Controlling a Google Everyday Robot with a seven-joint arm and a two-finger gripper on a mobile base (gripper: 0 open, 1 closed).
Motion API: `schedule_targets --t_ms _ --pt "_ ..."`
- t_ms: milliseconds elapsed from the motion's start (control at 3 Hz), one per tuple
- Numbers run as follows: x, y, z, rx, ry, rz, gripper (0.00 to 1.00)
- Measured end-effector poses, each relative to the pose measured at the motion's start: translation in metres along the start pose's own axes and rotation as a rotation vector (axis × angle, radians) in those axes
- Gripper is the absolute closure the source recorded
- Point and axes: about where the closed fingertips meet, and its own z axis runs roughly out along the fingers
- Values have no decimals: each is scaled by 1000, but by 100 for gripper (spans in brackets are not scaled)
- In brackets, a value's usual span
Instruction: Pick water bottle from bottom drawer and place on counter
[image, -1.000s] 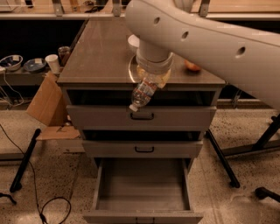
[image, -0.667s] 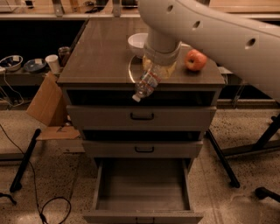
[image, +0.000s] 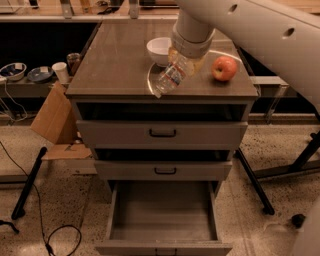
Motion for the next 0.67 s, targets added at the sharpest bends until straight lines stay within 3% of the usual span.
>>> schedule_targets --t_ms 667 --pt "14 -8 23 78 -47 123 100"
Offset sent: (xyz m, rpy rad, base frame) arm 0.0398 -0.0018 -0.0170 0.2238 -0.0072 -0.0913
